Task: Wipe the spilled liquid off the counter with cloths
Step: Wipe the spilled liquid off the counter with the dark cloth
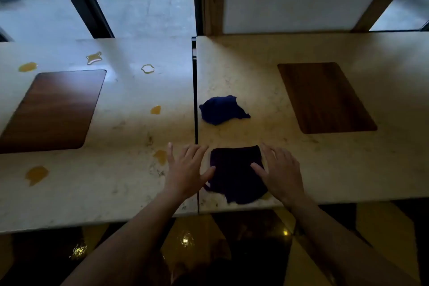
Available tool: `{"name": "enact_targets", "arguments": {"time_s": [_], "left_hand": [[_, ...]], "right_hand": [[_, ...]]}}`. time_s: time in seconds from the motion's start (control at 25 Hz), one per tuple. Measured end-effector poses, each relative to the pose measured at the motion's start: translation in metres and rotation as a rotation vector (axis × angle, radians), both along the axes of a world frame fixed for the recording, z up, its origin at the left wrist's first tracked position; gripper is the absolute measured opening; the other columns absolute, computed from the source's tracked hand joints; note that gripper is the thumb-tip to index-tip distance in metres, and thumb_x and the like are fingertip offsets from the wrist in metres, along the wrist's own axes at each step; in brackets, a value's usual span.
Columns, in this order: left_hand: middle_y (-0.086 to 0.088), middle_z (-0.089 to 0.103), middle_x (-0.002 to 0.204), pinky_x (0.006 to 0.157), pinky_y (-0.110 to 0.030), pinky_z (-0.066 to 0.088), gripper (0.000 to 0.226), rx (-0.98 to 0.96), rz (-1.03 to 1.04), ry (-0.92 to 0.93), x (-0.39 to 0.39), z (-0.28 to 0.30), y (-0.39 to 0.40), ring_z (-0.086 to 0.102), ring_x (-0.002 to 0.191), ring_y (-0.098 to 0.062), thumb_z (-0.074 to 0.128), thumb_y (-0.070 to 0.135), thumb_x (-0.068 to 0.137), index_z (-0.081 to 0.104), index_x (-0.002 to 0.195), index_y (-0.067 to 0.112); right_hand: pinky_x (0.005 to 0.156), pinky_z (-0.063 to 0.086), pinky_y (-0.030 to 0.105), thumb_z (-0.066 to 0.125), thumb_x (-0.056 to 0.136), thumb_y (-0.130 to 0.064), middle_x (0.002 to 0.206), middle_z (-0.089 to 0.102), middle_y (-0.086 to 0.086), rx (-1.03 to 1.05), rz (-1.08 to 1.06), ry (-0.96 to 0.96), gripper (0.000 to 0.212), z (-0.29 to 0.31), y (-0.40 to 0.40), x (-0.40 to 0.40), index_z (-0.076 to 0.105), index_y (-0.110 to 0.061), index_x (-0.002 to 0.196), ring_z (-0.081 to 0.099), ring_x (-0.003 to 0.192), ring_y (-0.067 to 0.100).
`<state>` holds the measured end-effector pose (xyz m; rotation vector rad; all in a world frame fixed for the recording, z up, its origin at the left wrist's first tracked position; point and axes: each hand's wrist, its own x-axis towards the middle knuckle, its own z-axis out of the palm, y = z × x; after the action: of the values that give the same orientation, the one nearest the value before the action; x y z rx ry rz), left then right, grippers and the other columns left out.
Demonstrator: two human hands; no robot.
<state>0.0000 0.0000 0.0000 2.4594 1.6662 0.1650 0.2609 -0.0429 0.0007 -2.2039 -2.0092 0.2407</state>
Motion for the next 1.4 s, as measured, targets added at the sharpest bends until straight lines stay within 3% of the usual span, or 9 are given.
{"name": "enact_targets", "arguments": {"time_s": [0.16, 0.28, 0.4, 0.56, 0.72, 0.84, 1.12, 1.28, 1.4], "left_hand": [[0.005, 0.042, 0.148, 0.116, -0.063, -0.005, 0.061, -0.132, -0.025, 0.107, 0.024, -0.02, 0.025, 0.031, 0.142, -0.02, 0.039, 0.056, 0.095, 0.03, 0.149, 0.028], [0.001, 0.044, 0.146, 0.117, -0.062, 0.003, 0.061, -0.19, -0.081, 0.107, 0.033, -0.035, 0.04, 0.034, 0.139, -0.023, 0.042, 0.05, 0.096, 0.027, 0.151, 0.027], [-0.004, 0.048, 0.136, 0.114, -0.058, 0.022, 0.057, -0.294, -0.078, 0.019, 0.036, -0.04, 0.052, 0.036, 0.13, -0.029, 0.049, 0.045, 0.093, 0.036, 0.145, 0.026], [-0.003, 0.048, 0.127, 0.106, -0.045, 0.035, 0.037, -0.329, -0.013, -0.087, 0.04, -0.038, 0.05, 0.036, 0.122, -0.026, 0.054, 0.038, 0.091, 0.054, 0.126, 0.025], [0.001, 0.061, 0.102, 0.077, -0.031, 0.053, 0.021, -0.394, 0.031, -0.34, 0.03, -0.012, 0.034, 0.059, 0.092, -0.017, 0.051, 0.029, 0.095, 0.053, 0.114, 0.019], [0.002, 0.064, 0.088, 0.064, -0.033, 0.058, 0.012, -0.391, 0.021, -0.406, 0.012, 0.012, 0.016, 0.062, 0.073, -0.01, 0.049, 0.027, 0.098, 0.049, 0.109, 0.022], [0.001, 0.066, 0.1, 0.07, -0.036, 0.059, 0.017, -0.272, 0.101, -0.677, -0.068, 0.064, -0.017, 0.066, 0.086, -0.013, 0.048, 0.019, 0.099, 0.051, 0.116, 0.022], [-0.002, 0.064, 0.102, 0.063, -0.037, 0.059, 0.02, -0.223, 0.117, -0.725, -0.13, 0.08, -0.026, 0.065, 0.087, -0.02, 0.046, 0.018, 0.101, 0.05, 0.121, 0.015], [-0.001, 0.06, 0.104, 0.06, -0.029, 0.059, 0.019, -0.243, 0.098, -0.773, -0.164, 0.08, -0.034, 0.062, 0.086, -0.012, 0.044, 0.017, 0.101, 0.049, 0.119, 0.015]], "right_hand": [[0.11, 0.031, 0.046, 0.046, 0.096, -0.053, 0.148, 0.04, 0.003, -0.171, 0.057, -0.06, 0.065, -0.016, 0.029, 0.004, 0.028, -0.023, 0.151, 0.033, 0.136, 0.026], [0.109, 0.031, 0.044, 0.049, 0.098, -0.043, 0.146, 0.042, 0.003, -0.222, 0.108, -0.062, 0.064, -0.026, 0.043, 0.004, 0.023, -0.025, 0.153, 0.035, 0.134, 0.026], [0.1, 0.037, 0.041, 0.052, 0.097, -0.039, 0.134, 0.05, 0.004, -0.261, 0.079, -0.022, 0.055, -0.027, 0.051, 0.001, 0.036, -0.024, 0.147, 0.043, 0.123, 0.025], [0.086, 0.047, 0.036, 0.054, 0.095, -0.023, 0.114, 0.055, -0.003, -0.176, -0.05, 0.276, 0.019, -0.022, 0.051, -0.003, 0.059, -0.024, 0.114, 0.052, 0.104, 0.017], [0.082, 0.05, 0.034, 0.052, 0.096, -0.017, 0.104, 0.058, -0.005, -0.119, -0.081, 0.522, 0.013, -0.006, 0.045, -0.008, 0.057, -0.027, 0.103, 0.056, 0.096, 0.013], [0.081, 0.054, 0.035, 0.052, 0.097, -0.016, 0.102, 0.062, -0.006, -0.067, -0.049, 0.584, 0.015, 0.012, 0.037, -0.02, 0.057, -0.027, 0.105, 0.059, 0.095, 0.013], [0.076, 0.054, 0.034, 0.056, 0.095, -0.008, 0.101, 0.063, -0.006, 0.2, 0.056, 0.67, 0.022, 0.062, 0.018, -0.097, 0.058, -0.026, 0.106, 0.058, 0.093, 0.011], [0.072, 0.051, 0.029, 0.056, 0.095, -0.008, 0.1, 0.063, -0.006, 0.284, 0.093, 0.666, 0.02, 0.079, 0.006, -0.161, 0.059, -0.025, 0.106, 0.059, 0.09, 0.009], [0.073, 0.052, 0.028, 0.056, 0.096, -0.007, 0.1, 0.064, -0.003, 0.31, 0.09, 0.653, 0.018, 0.081, -0.008, -0.198, 0.06, -0.02, 0.108, 0.06, 0.09, 0.011]]}}
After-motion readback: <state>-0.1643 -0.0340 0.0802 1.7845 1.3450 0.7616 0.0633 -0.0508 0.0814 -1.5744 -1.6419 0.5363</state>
